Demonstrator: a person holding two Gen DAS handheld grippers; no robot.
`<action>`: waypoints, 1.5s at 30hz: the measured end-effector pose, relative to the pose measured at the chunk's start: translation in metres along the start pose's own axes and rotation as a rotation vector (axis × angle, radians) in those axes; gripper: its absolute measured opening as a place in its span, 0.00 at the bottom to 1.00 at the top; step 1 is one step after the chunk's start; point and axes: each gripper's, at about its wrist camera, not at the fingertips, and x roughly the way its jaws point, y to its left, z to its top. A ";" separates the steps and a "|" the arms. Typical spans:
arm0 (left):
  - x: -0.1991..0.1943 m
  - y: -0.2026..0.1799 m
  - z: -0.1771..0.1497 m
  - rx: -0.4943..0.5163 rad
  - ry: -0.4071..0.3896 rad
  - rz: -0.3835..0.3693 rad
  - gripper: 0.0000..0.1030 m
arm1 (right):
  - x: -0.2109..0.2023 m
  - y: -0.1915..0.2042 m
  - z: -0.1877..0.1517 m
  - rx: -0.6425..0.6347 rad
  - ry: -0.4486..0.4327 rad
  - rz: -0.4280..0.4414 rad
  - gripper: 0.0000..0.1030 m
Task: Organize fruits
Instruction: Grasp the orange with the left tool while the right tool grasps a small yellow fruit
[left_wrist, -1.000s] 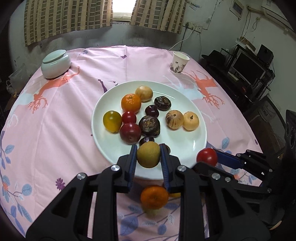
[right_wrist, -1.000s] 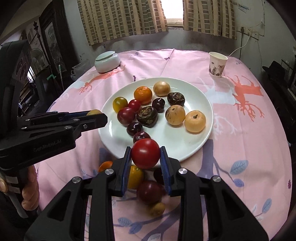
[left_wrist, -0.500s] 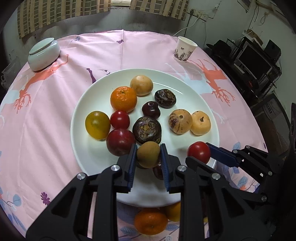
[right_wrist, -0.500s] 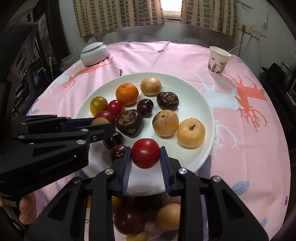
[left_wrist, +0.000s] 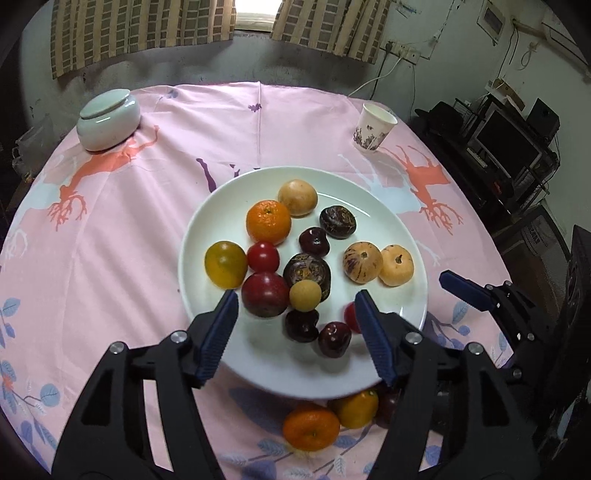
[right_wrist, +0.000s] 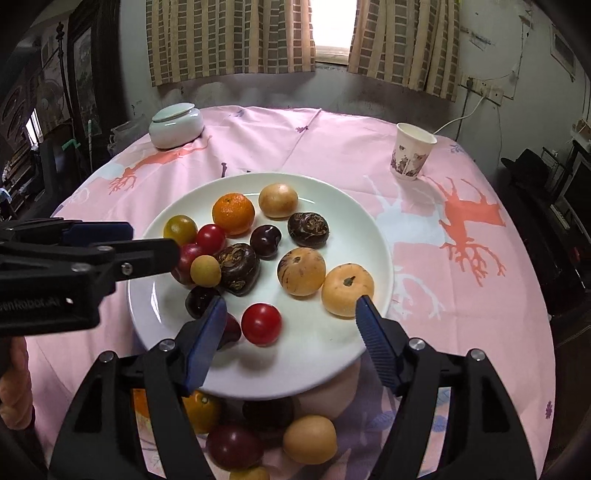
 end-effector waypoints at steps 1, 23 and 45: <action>-0.011 0.001 -0.005 0.004 -0.017 0.007 0.75 | -0.008 -0.001 -0.002 -0.002 -0.006 -0.008 0.73; -0.065 0.001 -0.150 0.048 -0.033 0.067 0.87 | -0.072 -0.001 -0.121 0.165 0.063 0.088 0.93; 0.010 -0.017 -0.119 0.134 0.104 0.084 0.87 | -0.066 0.002 -0.124 0.136 0.100 0.115 0.27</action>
